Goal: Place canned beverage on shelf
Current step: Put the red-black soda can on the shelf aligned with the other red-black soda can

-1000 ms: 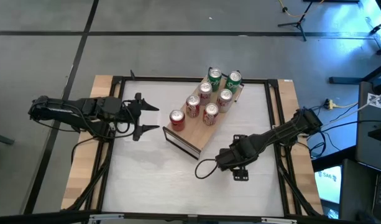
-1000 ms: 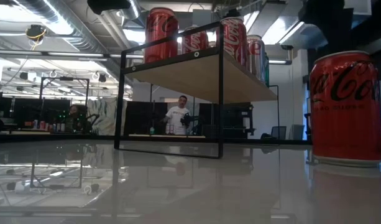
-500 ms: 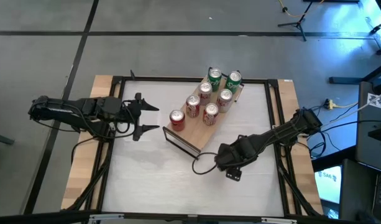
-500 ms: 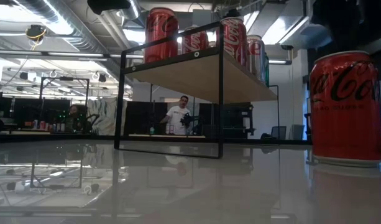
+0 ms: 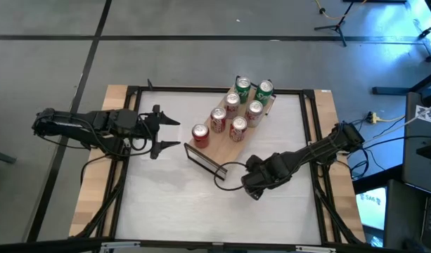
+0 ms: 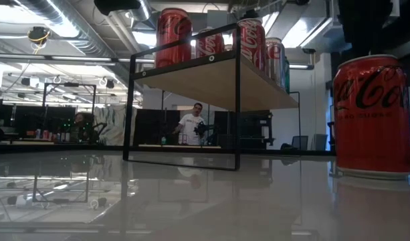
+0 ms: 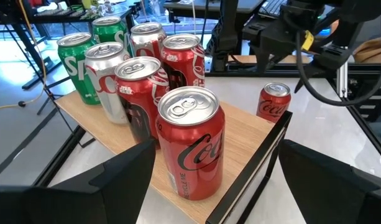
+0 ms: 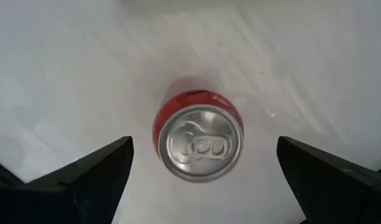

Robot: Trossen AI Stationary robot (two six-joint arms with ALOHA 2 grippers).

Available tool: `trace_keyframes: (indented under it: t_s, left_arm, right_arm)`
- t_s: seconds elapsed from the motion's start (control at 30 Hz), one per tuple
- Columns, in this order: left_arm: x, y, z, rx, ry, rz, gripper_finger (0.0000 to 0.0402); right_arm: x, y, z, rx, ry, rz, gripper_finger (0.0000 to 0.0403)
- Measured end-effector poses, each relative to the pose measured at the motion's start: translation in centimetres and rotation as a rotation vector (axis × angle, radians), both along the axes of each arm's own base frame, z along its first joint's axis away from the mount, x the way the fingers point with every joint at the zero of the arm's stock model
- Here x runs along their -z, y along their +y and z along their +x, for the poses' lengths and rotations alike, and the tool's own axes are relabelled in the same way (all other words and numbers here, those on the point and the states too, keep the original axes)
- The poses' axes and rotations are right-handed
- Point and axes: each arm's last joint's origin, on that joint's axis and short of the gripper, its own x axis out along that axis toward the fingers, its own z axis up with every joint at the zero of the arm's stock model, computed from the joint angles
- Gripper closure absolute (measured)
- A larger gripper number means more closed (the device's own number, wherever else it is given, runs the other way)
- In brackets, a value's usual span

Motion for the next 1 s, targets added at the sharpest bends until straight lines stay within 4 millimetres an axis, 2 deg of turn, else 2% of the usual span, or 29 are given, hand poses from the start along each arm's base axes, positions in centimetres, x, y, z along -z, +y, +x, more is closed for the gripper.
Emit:
trace_keyframes:
  t_s: [0.23, 0.53, 0.83, 1.0]
  left_arm:
    - [0.0, 0.0, 0.0, 0.0, 0.0, 0.0, 0.0072]
    - [0.0, 0.0, 0.0, 0.0, 0.0, 0.001, 0.0072]
    - [0.0, 0.0, 0.0, 0.0, 0.0, 0.001, 0.0072]
    - [0.0, 0.0, 0.0, 0.0, 0.0, 0.001, 0.0072]
  right_arm:
    - [0.3, 0.1, 0.2, 0.082, -0.001, -0.006, 0.0013]
    - [2.8, 0.1, 0.0, 0.094, 0.029, 0.018, 0.0013]
    - [3.7, 0.2, 0.1, 0.079, 0.012, 0.029, 0.0013]
    - [4.2, 0.2, 0.0, 0.058, 0.032, 0.047, 0.0043]
